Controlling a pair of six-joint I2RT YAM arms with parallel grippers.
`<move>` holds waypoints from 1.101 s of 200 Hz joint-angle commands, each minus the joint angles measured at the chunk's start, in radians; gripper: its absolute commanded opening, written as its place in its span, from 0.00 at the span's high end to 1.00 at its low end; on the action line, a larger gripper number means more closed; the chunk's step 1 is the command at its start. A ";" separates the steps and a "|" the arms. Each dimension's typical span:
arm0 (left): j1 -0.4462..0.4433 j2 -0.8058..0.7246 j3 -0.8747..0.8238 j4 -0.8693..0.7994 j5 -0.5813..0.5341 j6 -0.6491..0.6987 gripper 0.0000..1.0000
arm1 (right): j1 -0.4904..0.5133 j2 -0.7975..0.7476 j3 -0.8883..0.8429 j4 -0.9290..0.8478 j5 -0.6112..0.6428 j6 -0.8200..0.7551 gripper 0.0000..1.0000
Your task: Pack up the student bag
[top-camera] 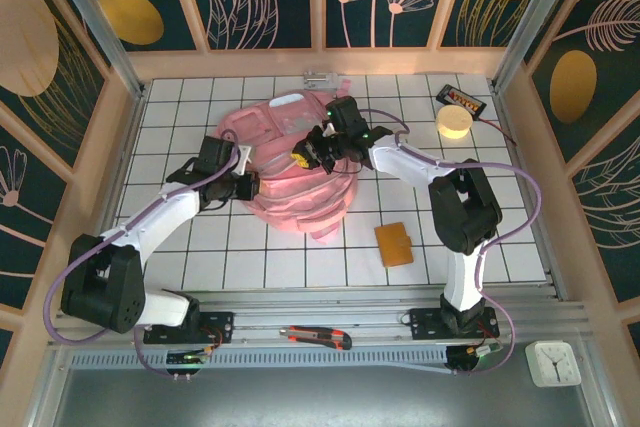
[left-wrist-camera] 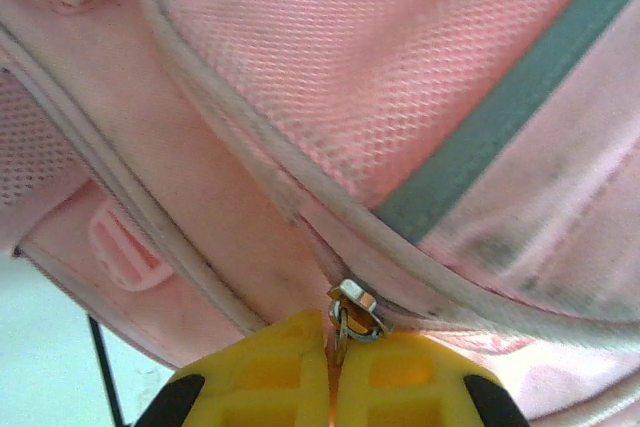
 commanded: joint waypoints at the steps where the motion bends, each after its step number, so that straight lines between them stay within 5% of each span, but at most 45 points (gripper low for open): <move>1: 0.070 0.032 0.027 -0.089 -0.182 0.005 1.00 | -0.046 -0.071 -0.015 -0.021 0.011 -0.041 1.00; 66: 0.091 0.033 0.018 -0.073 -0.271 -0.011 0.98 | -0.047 -0.061 0.005 -0.036 -0.012 -0.069 1.00; 78: 0.090 0.005 0.014 -0.070 -0.262 0.002 0.79 | -0.047 -0.053 0.016 -0.034 -0.021 -0.070 1.00; 86: 0.090 -0.018 0.009 -0.064 -0.246 0.015 0.54 | -0.047 -0.046 0.026 -0.036 -0.029 -0.074 1.00; 110: 0.089 -0.137 -0.015 -0.033 -0.205 0.050 0.02 | -0.045 -0.026 0.060 -0.047 -0.040 -0.091 1.00; 133: 0.089 -0.249 -0.040 0.016 -0.138 0.079 0.01 | -0.047 -0.009 0.090 -0.077 -0.030 -0.119 1.00; 176: 0.037 -0.270 -0.027 0.106 -0.013 0.144 0.01 | -0.060 -0.018 0.079 -0.130 0.012 -0.158 0.69; 220: -0.066 -0.189 0.008 0.193 0.016 0.236 0.01 | -0.104 -0.041 0.059 -0.181 0.062 -0.206 0.66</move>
